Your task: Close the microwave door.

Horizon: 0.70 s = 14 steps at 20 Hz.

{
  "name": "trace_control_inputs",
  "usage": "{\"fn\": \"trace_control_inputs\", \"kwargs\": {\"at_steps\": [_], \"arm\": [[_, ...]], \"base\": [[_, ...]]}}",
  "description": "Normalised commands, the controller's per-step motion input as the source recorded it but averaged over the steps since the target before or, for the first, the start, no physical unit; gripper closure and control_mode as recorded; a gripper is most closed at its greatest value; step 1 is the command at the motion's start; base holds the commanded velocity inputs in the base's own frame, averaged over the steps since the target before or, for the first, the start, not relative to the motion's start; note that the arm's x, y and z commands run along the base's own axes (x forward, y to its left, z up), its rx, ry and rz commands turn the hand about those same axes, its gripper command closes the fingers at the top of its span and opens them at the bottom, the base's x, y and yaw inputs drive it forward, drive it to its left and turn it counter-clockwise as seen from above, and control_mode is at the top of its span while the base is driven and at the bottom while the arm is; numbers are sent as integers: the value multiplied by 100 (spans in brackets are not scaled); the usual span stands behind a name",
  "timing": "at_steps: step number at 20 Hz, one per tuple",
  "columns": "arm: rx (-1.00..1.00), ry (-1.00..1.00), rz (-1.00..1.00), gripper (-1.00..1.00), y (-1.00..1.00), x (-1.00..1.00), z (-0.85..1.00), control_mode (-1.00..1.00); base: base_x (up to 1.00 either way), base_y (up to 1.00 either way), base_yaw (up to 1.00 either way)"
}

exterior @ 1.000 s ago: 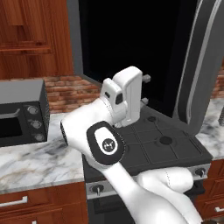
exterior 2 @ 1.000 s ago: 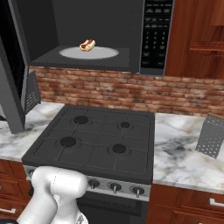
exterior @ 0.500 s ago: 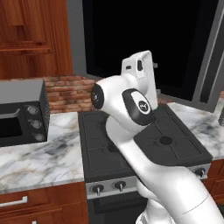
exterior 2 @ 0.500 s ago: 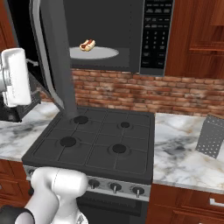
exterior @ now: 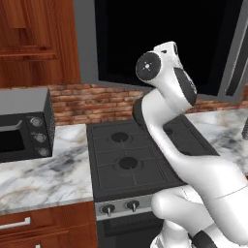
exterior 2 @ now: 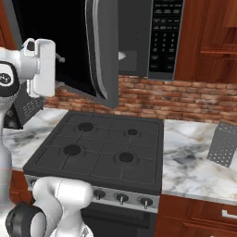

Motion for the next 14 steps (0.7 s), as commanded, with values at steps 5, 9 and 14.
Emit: {"fn": "trace_control_inputs", "kwargs": {"at_steps": [5,9,14], "arm": [[29,-4,29,-100,-44,70,0,-100],[15,0,20,-100,-26,73,0,-100],[5,4,11,-100,-29,61,0,-100]], "base": [[0,0,0],[0,0,0],[0,0,0]]}}
